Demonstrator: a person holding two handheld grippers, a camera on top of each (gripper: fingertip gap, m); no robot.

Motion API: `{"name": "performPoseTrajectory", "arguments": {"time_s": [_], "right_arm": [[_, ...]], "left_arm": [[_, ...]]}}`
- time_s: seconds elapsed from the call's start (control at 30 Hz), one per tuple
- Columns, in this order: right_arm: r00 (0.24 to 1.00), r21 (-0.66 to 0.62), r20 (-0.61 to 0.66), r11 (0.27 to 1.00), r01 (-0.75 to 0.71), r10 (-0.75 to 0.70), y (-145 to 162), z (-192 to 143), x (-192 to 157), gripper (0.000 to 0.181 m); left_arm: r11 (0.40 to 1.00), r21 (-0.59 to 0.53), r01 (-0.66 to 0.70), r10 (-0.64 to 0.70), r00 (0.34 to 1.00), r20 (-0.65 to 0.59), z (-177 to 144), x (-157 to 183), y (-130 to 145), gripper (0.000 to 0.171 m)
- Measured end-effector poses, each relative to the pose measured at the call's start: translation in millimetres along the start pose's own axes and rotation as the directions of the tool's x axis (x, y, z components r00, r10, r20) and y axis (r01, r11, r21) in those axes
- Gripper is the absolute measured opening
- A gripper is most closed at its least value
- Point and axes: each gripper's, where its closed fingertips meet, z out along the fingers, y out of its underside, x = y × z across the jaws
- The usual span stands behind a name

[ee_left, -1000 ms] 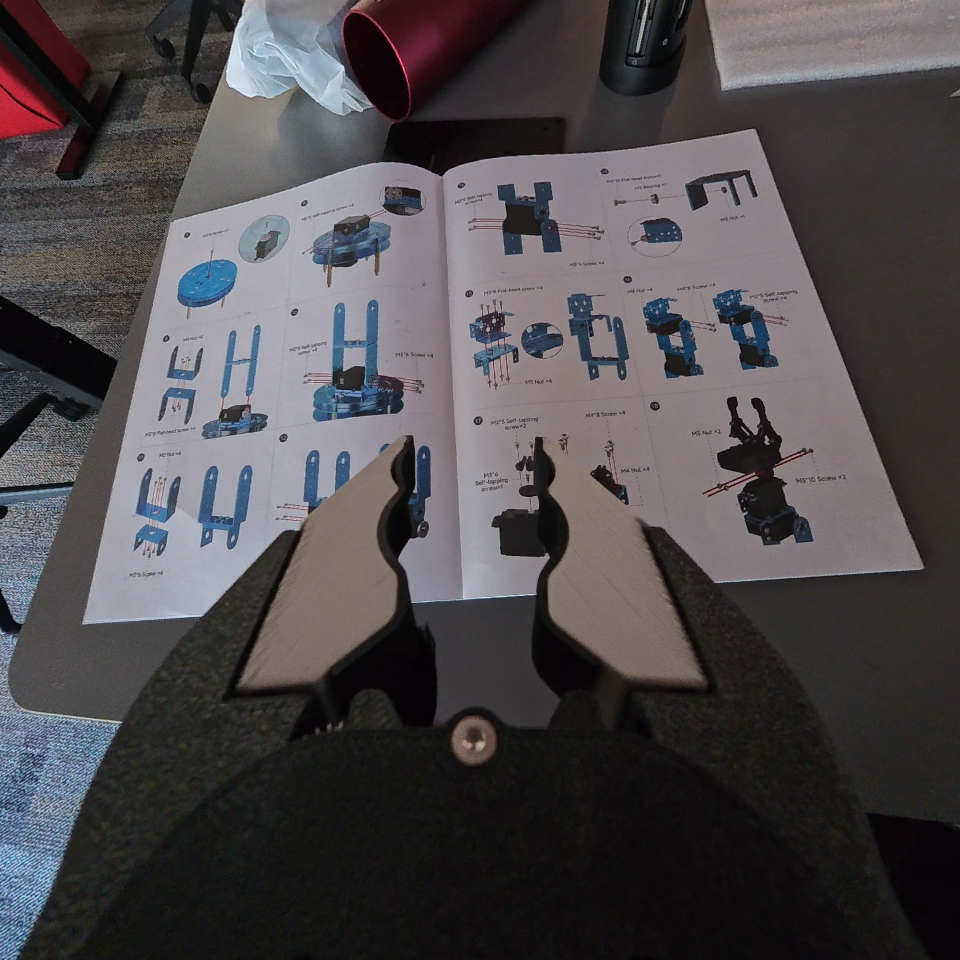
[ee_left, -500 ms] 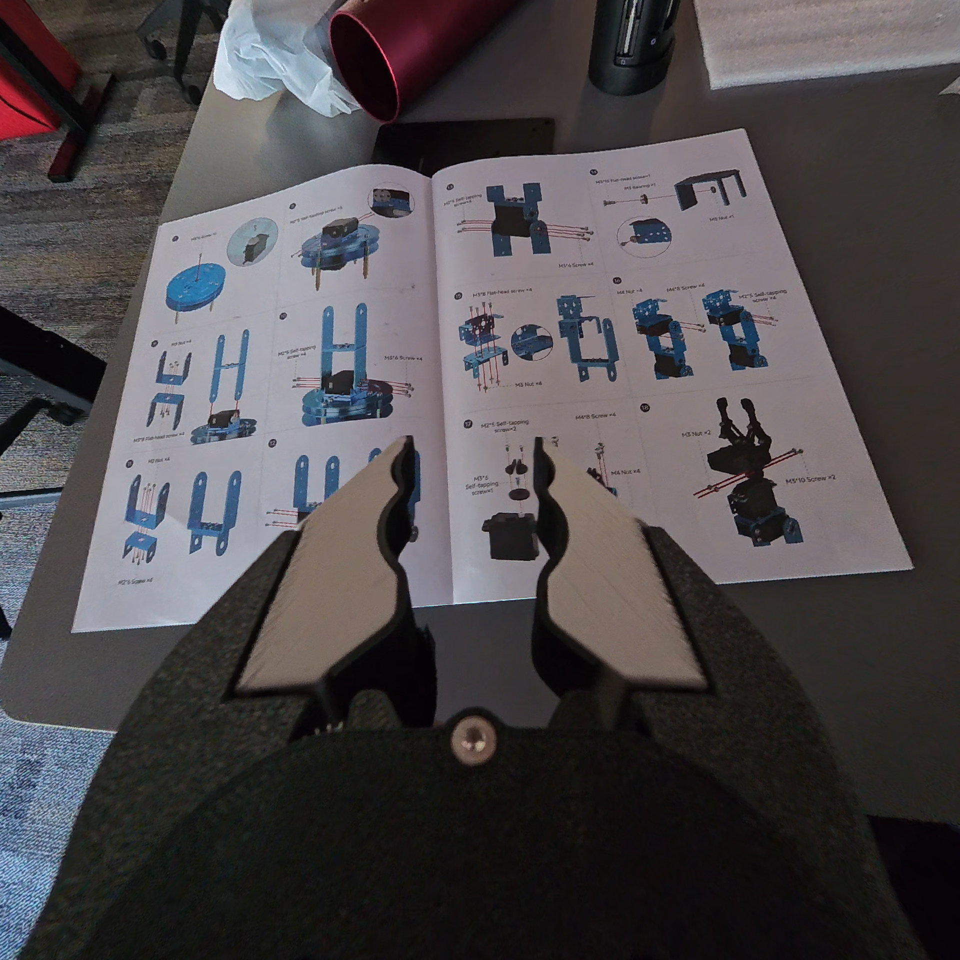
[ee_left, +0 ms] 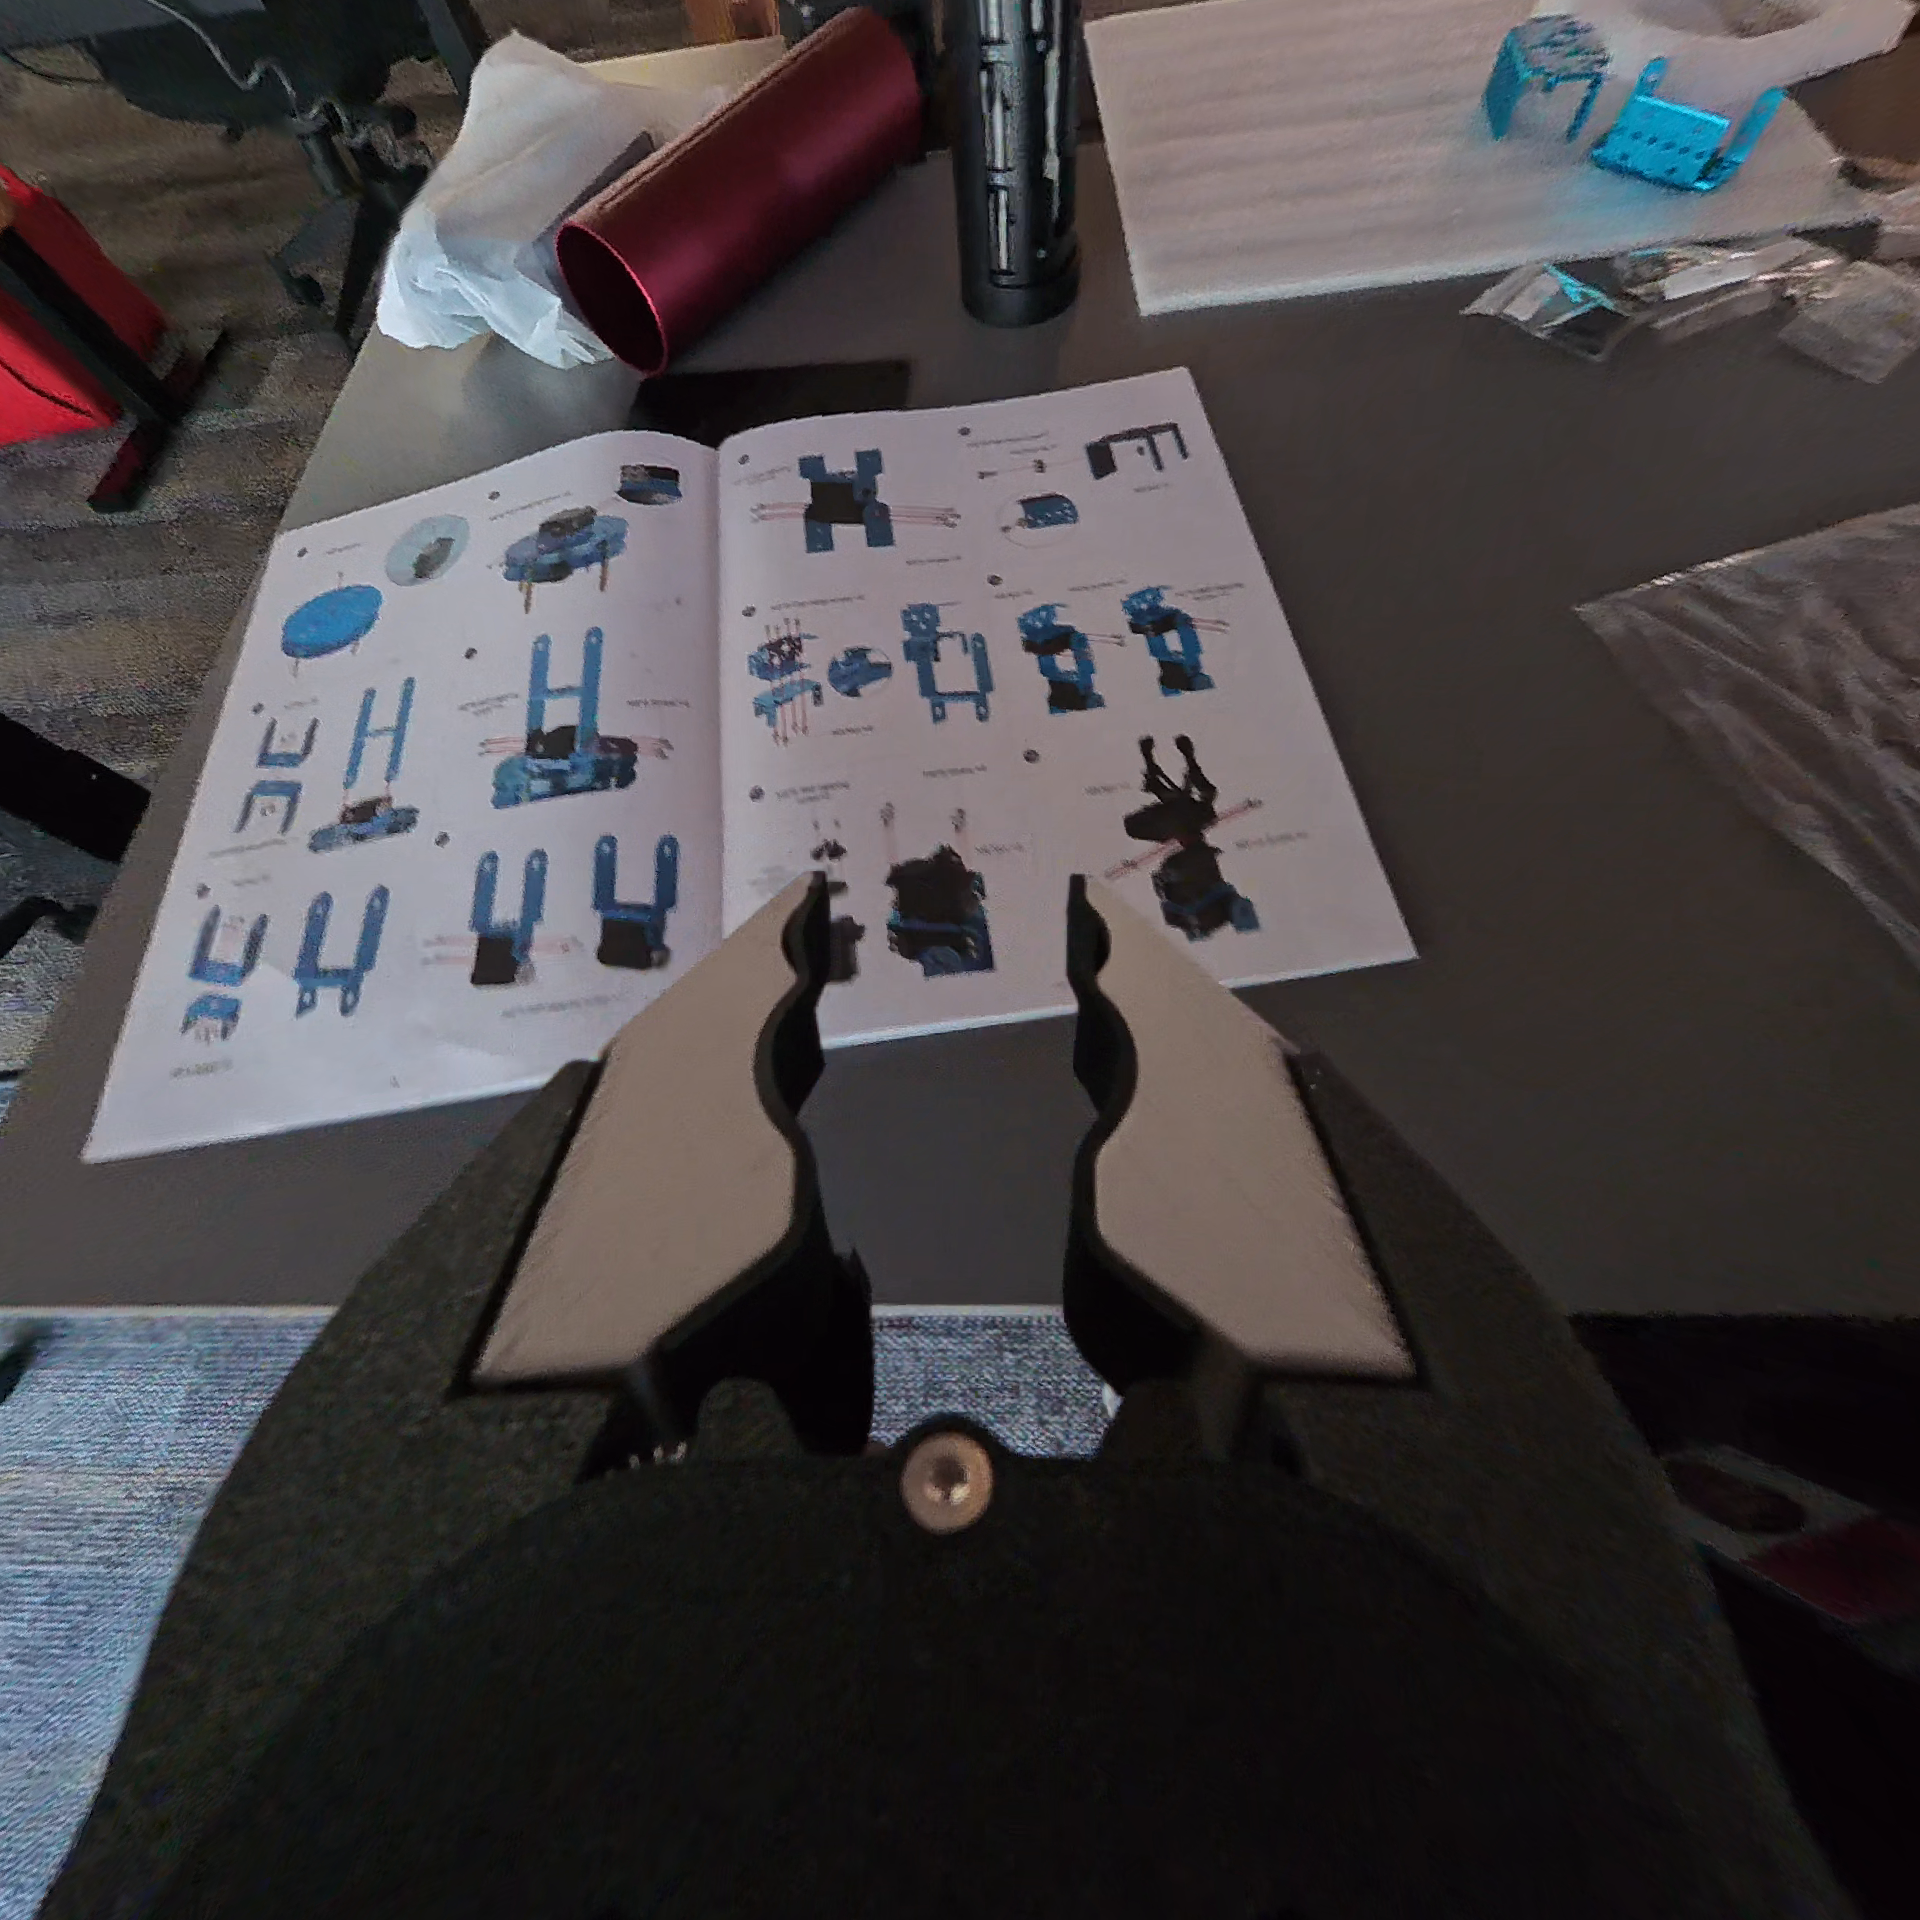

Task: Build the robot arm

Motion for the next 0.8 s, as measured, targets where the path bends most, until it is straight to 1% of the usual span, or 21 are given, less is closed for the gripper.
{"name": "performPoseTrajectory", "arguments": {"time_s": [0.1,0.2,0.23,0.3,0.33,0.37,0.43,0.5,0.57,0.63,0.73,0.8], "right_arm": [[0.999,0.008,0.015,0.999,-0.042,0.041,0.5,-4.4,-3.7,0.034],[0.995,0.045,0.066,0.996,-0.079,0.076,-3.5,-11.4,-13.8,0.033],[0.992,0.056,0.088,0.994,-0.090,0.085,-4.8,-13.5,-17.7,0.033],[0.988,0.069,0.125,0.993,-0.098,0.089,-6.6,-17.3,-24.6,0.033],[0.988,0.074,0.131,0.993,-0.092,0.082,-7.3,-18.4,-26.5,0.032],[0.988,0.075,0.134,0.994,-0.083,0.072,-7.6,-18.6,-28.2,0.031],[0.990,0.069,0.133,0.996,-0.064,0.054,-6.8,-18.1,-30.8,0.031],[0.989,0.078,0.138,0.995,-0.057,0.045,-7.8,-19.3,-34.2,0.031],[0.986,0.090,0.158,0.994,-0.060,0.045,-10.0,-19.9,-39.0,0.029],[0.984,0.098,0.178,0.994,-0.049,0.031,-11.5,-19.9,-45.1,0.029],[0.979,0.105,0.204,0.994,0.005,-0.026,-12.0,-21.0,-55.9,0.028],[0.977,0.131,0.205,0.991,0.028,-0.054,-15.9,-24.7,-60.2,0.028]], "left_arm": [[1.000,0.016,-0.005,0.006,0.999,-0.034,-20.6,24.7,18.3,0.045],[0.998,0.037,-0.050,0.053,0.995,-0.080,-39.2,57.5,36.0,0.044],[0.995,0.042,-0.085,0.089,0.992,-0.093,-43.7,67.8,37.3,0.042],[0.990,0.083,-0.110,0.117,0.990,-0.076,-53.1,81.7,28.9,0.042],[0.989,0.108,-0.103,0.114,0.988,-0.104,-58.5,94.4,26.0,0.042],[0.987,0.131,-0.091,0.112,0.980,-0.162,-64.0,112.0,26.1,0.042],[0.985,0.155,-0.077,0.117,0.955,-0.273,-73.4,146.0,36.0,0.042],[0.983,0.159,-0.093,0.138,0.942,-0.306,-77.1,166.5,48.4,0.041],[0.979,0.149,-0.137,0.178,0.932,-0.317,-78.0,179.2,57.8,0.041],[0.976,0.155,-0.150,0.194,0.926,-0.324,-80.9,187.1,55.7,0.041],[0.968,0.205,-0.145,0.215,0.899,-0.381,-90.7,206.0,39.9,0.041],[0.958,0.243,-0.152,0.246,0.872,-0.423,-94.6,222.4,29.8,0.041]]}}
